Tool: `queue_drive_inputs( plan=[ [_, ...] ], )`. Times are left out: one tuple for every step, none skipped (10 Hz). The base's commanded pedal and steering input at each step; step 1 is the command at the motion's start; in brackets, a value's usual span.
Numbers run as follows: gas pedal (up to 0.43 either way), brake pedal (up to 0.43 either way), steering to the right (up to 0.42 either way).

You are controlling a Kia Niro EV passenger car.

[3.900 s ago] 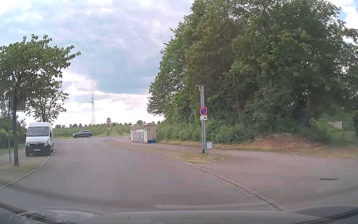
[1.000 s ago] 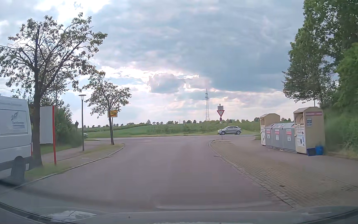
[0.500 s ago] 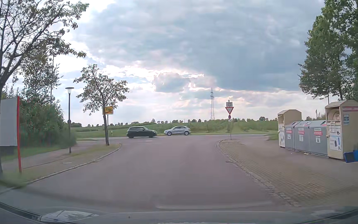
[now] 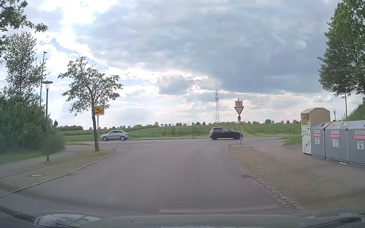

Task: Follow the waypoints while adhering to traffic rules and regulations

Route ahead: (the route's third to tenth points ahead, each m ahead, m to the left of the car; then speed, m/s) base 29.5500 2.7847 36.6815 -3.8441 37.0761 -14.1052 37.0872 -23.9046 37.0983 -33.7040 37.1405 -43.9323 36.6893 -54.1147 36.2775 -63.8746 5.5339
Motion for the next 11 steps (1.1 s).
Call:
queue_drive_inputs(
  plan=[
    [0.0,0.018,-0.005],
    [0.0,0.018,-0.005],
    [0.0,0.018,-0.005],
    [0.0,0.018,-0.004],
    [0.0,0.018,-0.003],
    [0.0,0.018,-0.001],
    [0.0,0.018,0.0],
    [0.0,0.018,0.001],
    [0.0,0.018,0.001],
    [0.0,0.018,0.002],
    [0.0,0.018,0.003]
  ],
)
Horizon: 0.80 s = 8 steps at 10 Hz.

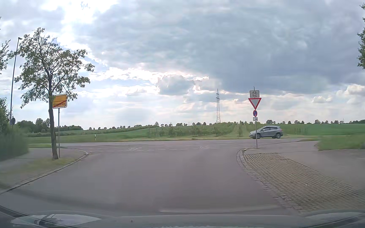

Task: Follow the waypoints while adhering to traffic rules and regulations

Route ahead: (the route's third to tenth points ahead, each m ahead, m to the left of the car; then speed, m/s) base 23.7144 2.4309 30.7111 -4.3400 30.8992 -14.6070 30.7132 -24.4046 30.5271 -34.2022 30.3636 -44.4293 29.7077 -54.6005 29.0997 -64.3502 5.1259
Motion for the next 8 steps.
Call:
queue_drive_inputs(
  plan=[
    [0.0,0.018,0.008],
    [0.0,0.018,0.013],
    [0.0,0.03,0.014],
    [0.0,0.03,0.014],
    [0.0,0.03,0.015],
    [0.0,0.03,0.015],
    [0.0,0.085,0.014],
    [0.0,0.177,0.015]
  ],
)
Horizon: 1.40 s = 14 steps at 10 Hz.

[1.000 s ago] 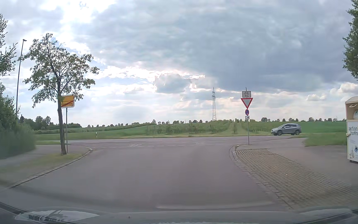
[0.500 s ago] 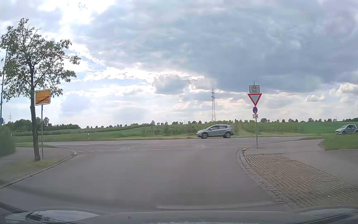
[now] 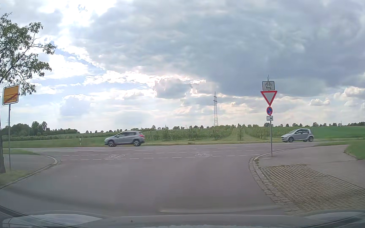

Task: Follow the waypoints while adhering to traffic rules and regulations

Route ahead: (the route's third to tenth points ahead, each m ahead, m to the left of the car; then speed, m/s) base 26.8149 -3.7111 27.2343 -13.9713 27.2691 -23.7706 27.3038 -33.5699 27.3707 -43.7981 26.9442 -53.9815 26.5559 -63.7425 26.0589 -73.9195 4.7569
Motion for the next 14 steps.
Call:
queue_drive_inputs(
  plan=[
    [0.0,0.195,0.015],
    [0.0,0.195,0.015],
    [0.0,0.207,0.015],
    [0.0,0.22,0.021],
    [0.0,0.22,0.027],
    [0.0,0.22,0.035],
    [0.0,0.22,0.041],
    [0.0,0.213,0.045],
    [0.0,0.207,0.045],
    [0.0,0.213,0.046],
    [0.0,0.207,0.046],
    [0.0,0.207,0.046],
    [0.0,0.207,0.045],
    [0.0,0.207,0.046]
  ],
)
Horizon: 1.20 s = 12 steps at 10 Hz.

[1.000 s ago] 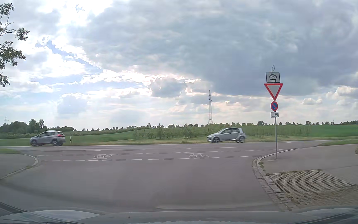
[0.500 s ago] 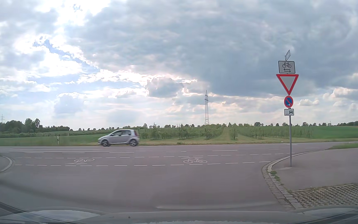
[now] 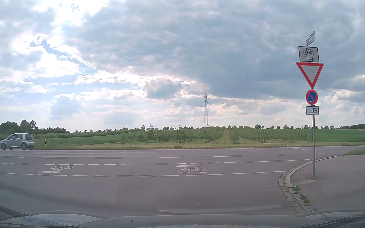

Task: Follow the waypoints while adhering to traffic rules and regulations

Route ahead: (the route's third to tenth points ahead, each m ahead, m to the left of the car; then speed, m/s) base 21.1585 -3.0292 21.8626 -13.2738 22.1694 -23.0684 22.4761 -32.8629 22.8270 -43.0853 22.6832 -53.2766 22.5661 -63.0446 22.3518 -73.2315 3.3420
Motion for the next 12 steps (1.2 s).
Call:
queue_drive_inputs(
  plan=[
    [0.0,0.213,0.046],
    [0.0,0.213,0.045],
    [0.0,0.213,0.045],
    [0.0,0.226,0.045],
    [0.0,0.226,0.045],
    [0.0,0.226,0.045],
    [0.0,0.226,0.046],
    [0.0,0.226,0.045],
    [0.0,0.226,0.046],
    [0.0,0.226,0.047],
    [0.0,0.226,0.048],
    [0.0,0.226,0.05]
  ],
)
